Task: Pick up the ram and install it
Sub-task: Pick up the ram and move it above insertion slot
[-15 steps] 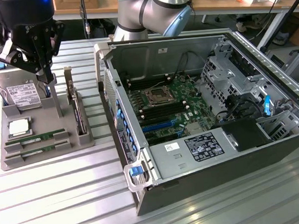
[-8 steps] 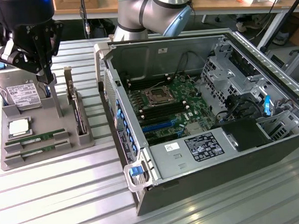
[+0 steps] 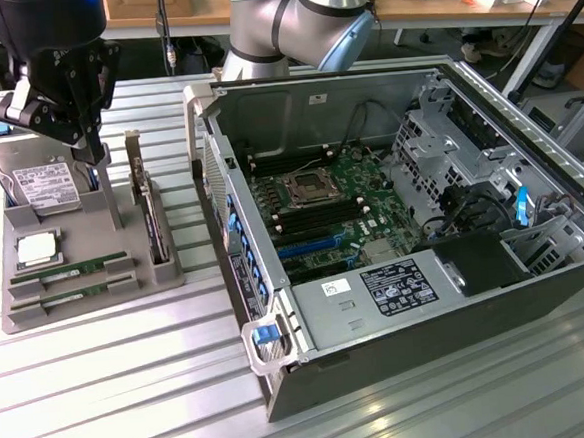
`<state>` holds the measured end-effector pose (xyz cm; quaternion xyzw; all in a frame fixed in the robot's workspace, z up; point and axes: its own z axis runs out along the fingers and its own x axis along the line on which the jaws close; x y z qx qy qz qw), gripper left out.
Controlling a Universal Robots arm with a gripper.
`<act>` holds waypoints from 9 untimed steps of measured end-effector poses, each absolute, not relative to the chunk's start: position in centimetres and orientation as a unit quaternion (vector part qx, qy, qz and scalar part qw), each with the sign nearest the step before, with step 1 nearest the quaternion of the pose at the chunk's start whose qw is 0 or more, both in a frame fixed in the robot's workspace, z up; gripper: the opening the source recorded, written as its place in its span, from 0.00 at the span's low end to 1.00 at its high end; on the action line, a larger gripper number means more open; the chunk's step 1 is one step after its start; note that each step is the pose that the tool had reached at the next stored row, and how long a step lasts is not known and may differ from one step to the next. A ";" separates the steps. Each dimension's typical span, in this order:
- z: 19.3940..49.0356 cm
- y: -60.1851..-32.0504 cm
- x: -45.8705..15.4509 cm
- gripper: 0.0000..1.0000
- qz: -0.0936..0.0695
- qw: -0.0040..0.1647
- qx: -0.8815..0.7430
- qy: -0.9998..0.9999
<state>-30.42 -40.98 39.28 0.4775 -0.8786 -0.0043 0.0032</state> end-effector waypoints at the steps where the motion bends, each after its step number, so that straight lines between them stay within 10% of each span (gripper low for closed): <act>1: 39.3 -41.0 -30.4 0.10 -0.004 0.003 0.479 -0.878; 9: 39.3 -41.0 -30.4 0.10 -0.003 0.004 0.502 -0.865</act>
